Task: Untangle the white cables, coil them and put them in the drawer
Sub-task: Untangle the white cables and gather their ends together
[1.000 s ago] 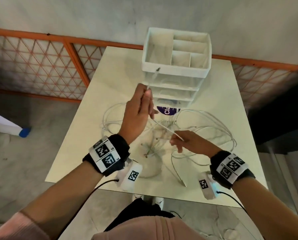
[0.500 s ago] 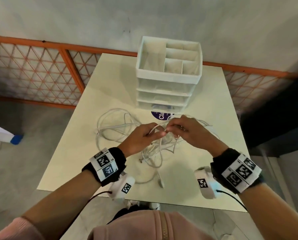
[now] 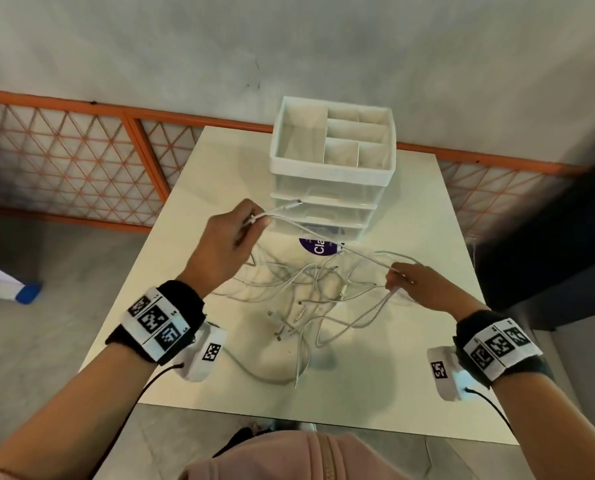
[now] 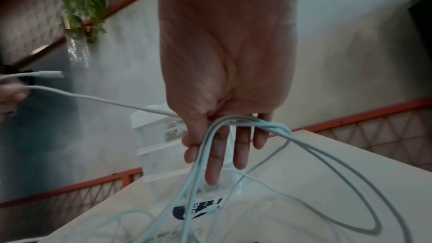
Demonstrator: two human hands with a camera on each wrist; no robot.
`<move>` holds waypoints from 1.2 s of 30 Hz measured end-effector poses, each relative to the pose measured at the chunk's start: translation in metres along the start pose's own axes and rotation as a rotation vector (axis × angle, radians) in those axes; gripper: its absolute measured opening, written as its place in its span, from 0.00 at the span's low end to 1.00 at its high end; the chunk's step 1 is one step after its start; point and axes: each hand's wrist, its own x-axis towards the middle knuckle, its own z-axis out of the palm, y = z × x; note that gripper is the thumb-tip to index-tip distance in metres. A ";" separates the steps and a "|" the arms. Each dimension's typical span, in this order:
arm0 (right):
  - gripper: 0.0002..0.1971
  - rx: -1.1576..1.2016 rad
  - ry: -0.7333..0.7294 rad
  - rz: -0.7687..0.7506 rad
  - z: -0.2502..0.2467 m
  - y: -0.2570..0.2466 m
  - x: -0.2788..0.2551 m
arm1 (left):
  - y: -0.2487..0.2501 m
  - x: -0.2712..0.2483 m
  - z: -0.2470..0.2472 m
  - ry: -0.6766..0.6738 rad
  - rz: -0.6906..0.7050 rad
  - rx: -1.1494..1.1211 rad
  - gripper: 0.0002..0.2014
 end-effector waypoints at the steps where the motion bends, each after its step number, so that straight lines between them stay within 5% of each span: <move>1: 0.14 -0.017 0.023 0.030 -0.002 0.004 0.000 | -0.003 -0.001 -0.005 0.026 -0.004 0.017 0.08; 6: 0.09 0.122 0.136 0.042 -0.014 0.007 -0.009 | -0.043 -0.010 -0.021 0.131 -0.158 0.197 0.08; 8: 0.07 0.206 0.226 -0.035 -0.020 0.000 -0.015 | -0.064 -0.015 -0.022 0.034 -0.315 0.288 0.09; 11: 0.05 0.002 0.258 -0.148 -0.021 -0.013 -0.016 | -0.069 -0.025 -0.012 -0.107 -0.439 0.275 0.09; 18: 0.08 -0.160 0.143 -0.374 -0.002 -0.057 -0.001 | -0.001 -0.014 0.047 -0.050 -0.183 -0.087 0.12; 21: 0.07 -0.125 0.182 -0.477 -0.001 -0.080 -0.001 | 0.026 -0.007 0.064 -0.280 -0.026 -0.188 0.17; 24: 0.04 -0.009 0.293 -0.532 -0.010 -0.096 -0.002 | 0.037 -0.003 0.073 -0.468 -0.098 -0.231 0.13; 30: 0.04 -0.016 0.144 -0.309 -0.004 -0.069 0.005 | 0.036 0.014 0.066 -0.305 0.042 0.025 0.08; 36: 0.08 0.122 0.100 -0.066 0.003 -0.025 0.012 | 0.046 0.041 0.038 0.188 0.047 -0.039 0.06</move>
